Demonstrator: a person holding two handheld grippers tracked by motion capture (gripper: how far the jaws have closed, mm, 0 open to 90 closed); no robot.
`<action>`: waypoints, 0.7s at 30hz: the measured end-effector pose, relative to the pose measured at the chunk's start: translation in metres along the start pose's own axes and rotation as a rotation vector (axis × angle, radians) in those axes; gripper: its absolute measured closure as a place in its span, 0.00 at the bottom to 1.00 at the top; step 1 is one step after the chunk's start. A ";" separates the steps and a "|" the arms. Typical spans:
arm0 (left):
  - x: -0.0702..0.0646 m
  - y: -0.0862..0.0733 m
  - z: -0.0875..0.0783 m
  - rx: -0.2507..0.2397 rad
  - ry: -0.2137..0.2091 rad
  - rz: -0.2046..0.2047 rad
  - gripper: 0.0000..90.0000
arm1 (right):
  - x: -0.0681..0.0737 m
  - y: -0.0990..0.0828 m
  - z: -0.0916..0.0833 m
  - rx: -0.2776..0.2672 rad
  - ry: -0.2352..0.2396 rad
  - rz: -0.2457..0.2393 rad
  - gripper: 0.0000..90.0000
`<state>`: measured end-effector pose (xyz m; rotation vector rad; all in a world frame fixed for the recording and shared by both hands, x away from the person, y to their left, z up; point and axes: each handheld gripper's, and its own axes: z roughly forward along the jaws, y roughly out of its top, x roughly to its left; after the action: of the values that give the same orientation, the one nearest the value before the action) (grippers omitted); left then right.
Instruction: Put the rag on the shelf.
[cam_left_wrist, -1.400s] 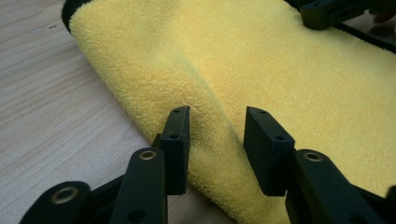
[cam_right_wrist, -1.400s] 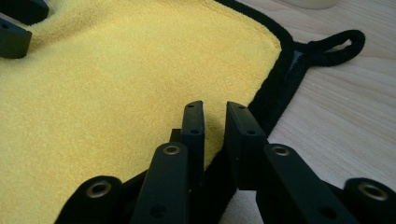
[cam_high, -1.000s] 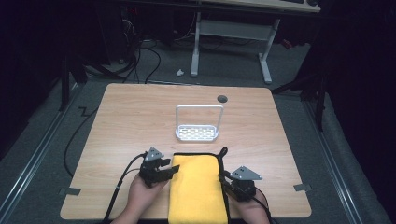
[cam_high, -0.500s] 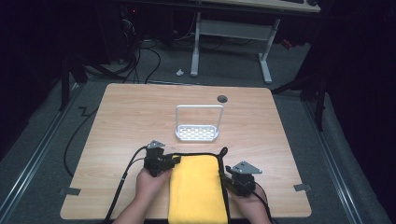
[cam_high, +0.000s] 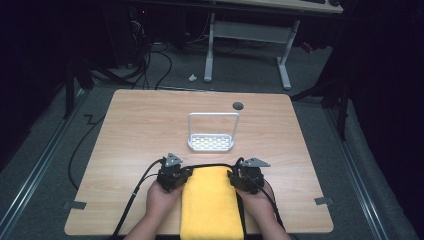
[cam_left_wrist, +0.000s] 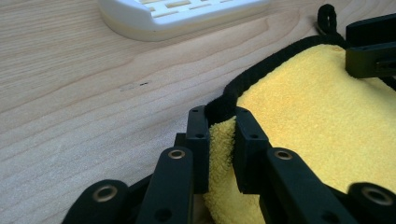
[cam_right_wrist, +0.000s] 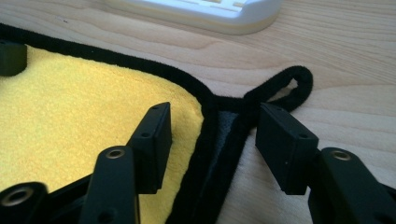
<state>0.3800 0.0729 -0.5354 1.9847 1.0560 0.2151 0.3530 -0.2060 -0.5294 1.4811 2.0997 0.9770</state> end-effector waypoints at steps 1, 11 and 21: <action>0.000 0.000 0.000 0.002 -0.004 -0.003 0.87 | 0.000 0.000 0.001 -0.006 -0.004 -0.005 0.53; 0.001 -0.001 -0.001 -0.002 -0.008 -0.011 0.87 | 0.008 0.002 0.001 0.016 0.006 0.000 0.78; 0.002 -0.001 -0.001 -0.009 -0.017 -0.026 0.85 | 0.009 0.000 -0.001 -0.011 0.035 -0.038 0.92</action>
<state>0.3801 0.0756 -0.5358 1.9604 1.0683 0.1885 0.3491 -0.1983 -0.5283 1.4233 2.1353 1.0059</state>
